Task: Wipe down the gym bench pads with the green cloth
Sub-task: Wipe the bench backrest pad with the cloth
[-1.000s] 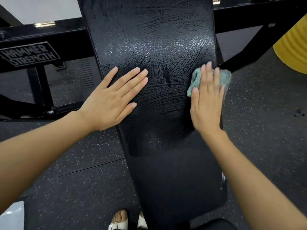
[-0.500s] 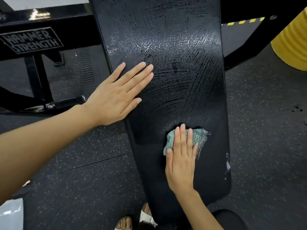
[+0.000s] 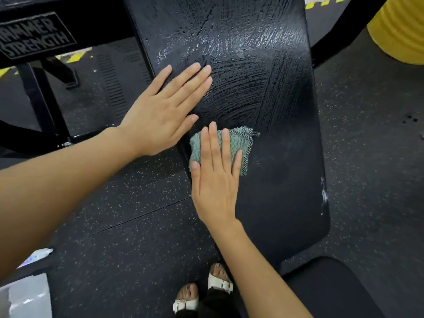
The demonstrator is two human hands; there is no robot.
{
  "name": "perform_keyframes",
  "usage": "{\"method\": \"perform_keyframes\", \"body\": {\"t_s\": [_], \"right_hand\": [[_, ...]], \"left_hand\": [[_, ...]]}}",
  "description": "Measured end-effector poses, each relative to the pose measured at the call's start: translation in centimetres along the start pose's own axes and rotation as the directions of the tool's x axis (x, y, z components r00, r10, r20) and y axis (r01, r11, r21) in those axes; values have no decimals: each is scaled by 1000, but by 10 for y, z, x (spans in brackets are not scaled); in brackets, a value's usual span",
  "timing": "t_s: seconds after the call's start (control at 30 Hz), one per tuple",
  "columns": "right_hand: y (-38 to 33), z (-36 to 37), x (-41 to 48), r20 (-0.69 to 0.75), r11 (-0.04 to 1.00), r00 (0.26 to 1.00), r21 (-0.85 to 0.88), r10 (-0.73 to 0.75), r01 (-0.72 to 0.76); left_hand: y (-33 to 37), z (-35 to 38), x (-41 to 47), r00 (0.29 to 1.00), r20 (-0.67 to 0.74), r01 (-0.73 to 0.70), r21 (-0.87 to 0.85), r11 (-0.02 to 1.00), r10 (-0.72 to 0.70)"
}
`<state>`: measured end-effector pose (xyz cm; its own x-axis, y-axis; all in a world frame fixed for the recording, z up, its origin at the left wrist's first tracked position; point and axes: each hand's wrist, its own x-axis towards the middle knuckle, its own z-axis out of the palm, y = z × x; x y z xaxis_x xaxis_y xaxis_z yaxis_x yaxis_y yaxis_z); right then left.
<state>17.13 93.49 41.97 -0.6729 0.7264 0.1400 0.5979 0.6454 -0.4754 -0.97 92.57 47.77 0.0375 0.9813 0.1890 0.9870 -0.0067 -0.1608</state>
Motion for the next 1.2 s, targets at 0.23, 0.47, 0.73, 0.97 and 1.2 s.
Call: {"method": "perform_keyframes", "body": {"t_s": [0.23, 0.47, 0.73, 0.97, 1.2], "right_hand": [[31, 13, -81, 87, 998, 995, -47, 45, -41], [34, 25, -107, 63, 989, 990, 64, 127, -131], [1, 25, -59, -27, 981, 988, 123, 154, -150], [22, 14, -52, 12, 1000, 1000, -3, -13, 13], [59, 9, -85, 43, 998, 997, -39, 59, -58]], "left_hand": [[-1, 2, 0, 1000, -10, -2, 7, 1000, 2], [-1, 4, -1, 1000, -27, -12, 14, 1000, 12], [0, 4, 1, 1000, -28, -12, 2, 1000, 12], [4, 4, 0, 1000, -21, 5, 16, 1000, -5], [24, 7, -8, 999, 2, 35, 19, 999, -35]]}}
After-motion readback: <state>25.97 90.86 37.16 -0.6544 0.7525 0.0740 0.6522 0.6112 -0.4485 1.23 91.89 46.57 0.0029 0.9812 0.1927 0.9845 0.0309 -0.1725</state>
